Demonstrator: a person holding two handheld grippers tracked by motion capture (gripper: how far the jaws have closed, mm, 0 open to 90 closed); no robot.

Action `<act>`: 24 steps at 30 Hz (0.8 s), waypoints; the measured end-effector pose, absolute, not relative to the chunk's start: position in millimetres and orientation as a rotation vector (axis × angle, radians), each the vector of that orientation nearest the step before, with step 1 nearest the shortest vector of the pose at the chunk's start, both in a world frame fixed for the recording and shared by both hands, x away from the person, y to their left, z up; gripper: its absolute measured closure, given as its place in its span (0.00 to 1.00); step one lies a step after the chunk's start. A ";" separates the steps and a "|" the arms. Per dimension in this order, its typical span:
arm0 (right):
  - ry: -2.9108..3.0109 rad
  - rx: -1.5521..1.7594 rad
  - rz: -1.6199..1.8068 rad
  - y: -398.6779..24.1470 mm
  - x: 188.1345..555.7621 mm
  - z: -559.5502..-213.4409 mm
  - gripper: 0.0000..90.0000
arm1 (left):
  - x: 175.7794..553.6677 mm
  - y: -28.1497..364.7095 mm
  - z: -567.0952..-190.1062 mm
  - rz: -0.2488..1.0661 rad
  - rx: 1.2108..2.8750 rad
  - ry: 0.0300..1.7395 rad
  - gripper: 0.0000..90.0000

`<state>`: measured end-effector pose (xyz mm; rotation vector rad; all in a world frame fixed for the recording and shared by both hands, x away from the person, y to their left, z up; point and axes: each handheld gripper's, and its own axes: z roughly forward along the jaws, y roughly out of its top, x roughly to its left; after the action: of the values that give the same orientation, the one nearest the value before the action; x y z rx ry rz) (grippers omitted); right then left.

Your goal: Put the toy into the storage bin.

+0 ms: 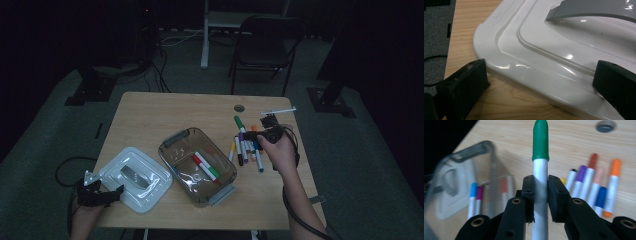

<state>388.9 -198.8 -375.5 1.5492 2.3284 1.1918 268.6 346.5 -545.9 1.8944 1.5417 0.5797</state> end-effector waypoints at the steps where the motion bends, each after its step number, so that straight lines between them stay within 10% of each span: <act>1: 2.333 1.534 1.210 -194.9 386.7 -373.1 0.85 | 268.6 346.5 -545.9 0.579 1.894 1.541 0.01; 24: 2.566 1.238 1.319 -94.4 354.9 -358.1 0.85 | 268.7 346.6 -545.8 0.577 1.895 1.541 0.01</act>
<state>354.9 -94.4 -358.1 1.2384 2.5657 1.3186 268.7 346.6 -545.8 1.8948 1.5408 0.5773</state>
